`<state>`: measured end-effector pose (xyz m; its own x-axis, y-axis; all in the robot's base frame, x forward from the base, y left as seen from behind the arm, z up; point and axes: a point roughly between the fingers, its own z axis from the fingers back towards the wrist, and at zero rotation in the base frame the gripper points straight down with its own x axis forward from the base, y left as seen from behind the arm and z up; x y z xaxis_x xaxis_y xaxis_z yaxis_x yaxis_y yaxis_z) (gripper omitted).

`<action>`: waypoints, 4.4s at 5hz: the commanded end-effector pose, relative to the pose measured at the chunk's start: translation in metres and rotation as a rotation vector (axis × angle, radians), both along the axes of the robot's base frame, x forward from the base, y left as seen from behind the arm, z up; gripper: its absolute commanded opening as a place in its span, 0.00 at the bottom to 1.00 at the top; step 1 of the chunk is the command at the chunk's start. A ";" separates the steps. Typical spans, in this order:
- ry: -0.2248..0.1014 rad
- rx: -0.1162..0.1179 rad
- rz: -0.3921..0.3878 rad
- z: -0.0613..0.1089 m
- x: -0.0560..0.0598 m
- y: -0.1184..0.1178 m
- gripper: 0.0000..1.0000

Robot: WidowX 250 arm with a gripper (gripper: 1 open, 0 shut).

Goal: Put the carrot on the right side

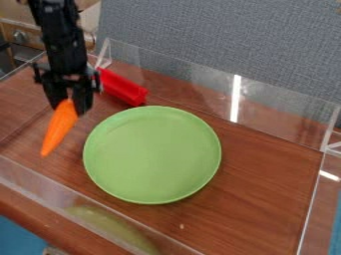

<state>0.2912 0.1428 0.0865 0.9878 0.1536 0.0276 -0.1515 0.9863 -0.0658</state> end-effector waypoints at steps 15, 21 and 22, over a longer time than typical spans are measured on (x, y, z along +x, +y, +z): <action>-0.047 -0.096 -0.322 0.065 -0.001 -0.161 0.00; 0.032 -0.045 -0.180 -0.008 0.011 -0.131 0.00; 0.023 -0.050 -0.181 -0.022 0.015 -0.126 0.00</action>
<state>0.3001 0.0131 0.0529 0.9987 -0.0236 -0.0446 0.0182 0.9928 -0.1186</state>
